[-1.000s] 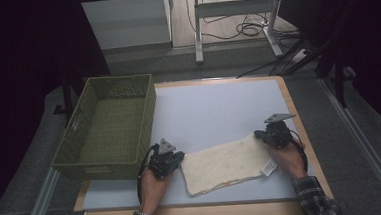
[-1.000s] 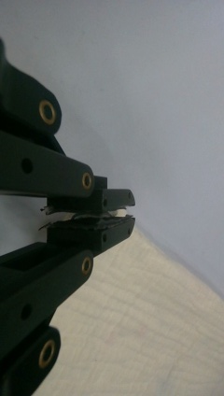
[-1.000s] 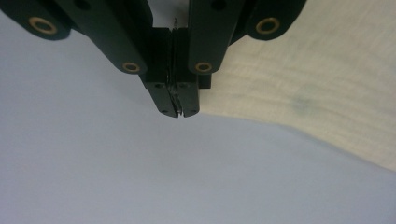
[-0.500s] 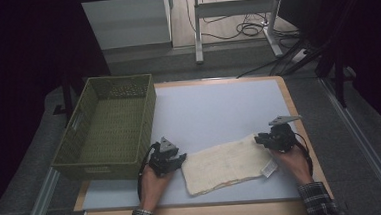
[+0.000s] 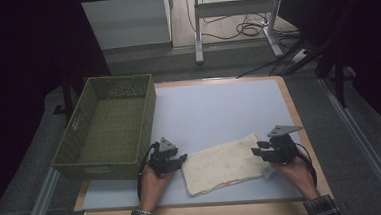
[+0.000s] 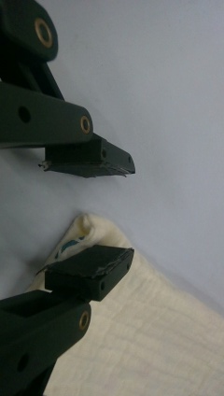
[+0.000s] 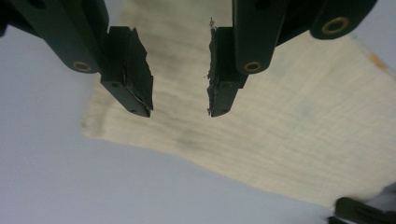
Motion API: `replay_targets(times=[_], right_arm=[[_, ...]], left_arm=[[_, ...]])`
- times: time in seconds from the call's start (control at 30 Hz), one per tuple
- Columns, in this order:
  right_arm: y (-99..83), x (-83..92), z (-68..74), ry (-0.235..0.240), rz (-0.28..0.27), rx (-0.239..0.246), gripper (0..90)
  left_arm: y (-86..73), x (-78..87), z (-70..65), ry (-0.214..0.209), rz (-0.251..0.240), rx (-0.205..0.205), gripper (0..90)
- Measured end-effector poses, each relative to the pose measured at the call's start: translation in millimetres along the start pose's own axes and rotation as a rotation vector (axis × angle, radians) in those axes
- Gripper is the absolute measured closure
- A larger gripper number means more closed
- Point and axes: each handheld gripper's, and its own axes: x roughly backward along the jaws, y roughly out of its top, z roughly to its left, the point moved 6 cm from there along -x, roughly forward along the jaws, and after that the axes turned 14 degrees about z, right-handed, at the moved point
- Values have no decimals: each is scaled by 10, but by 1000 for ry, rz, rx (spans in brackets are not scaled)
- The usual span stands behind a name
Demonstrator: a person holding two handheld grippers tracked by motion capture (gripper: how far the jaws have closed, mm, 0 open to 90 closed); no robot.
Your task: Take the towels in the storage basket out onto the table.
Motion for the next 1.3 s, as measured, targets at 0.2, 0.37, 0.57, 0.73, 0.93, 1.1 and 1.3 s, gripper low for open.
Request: replay_targets(times=[0.2,0.37,0.57,0.73,0.93,1.1,1.3], right_arm=[[15,-17,233,55,-8,32,602],[35,-94,490,110,7,80,617],[79,-223,849,174,19,147,622],[136,-330,1160,225,34,203,637],[196,-463,1519,293,55,266,657],[252,-564,1745,327,65,302,659],[300,-678,1982,350,70,341,638]], left_arm=[[0,-2,-1,6,-1,-7,532],[0,-2,1,-6,-3,-5,522],[-1,-3,-1,-2,-2,-8,519],[0,-3,-2,-1,-1,-9,519],[-1,-2,-2,0,-1,-9,519],[-1,-2,-2,0,-1,-9,519],[0,-3,-2,1,0,-10,519]])
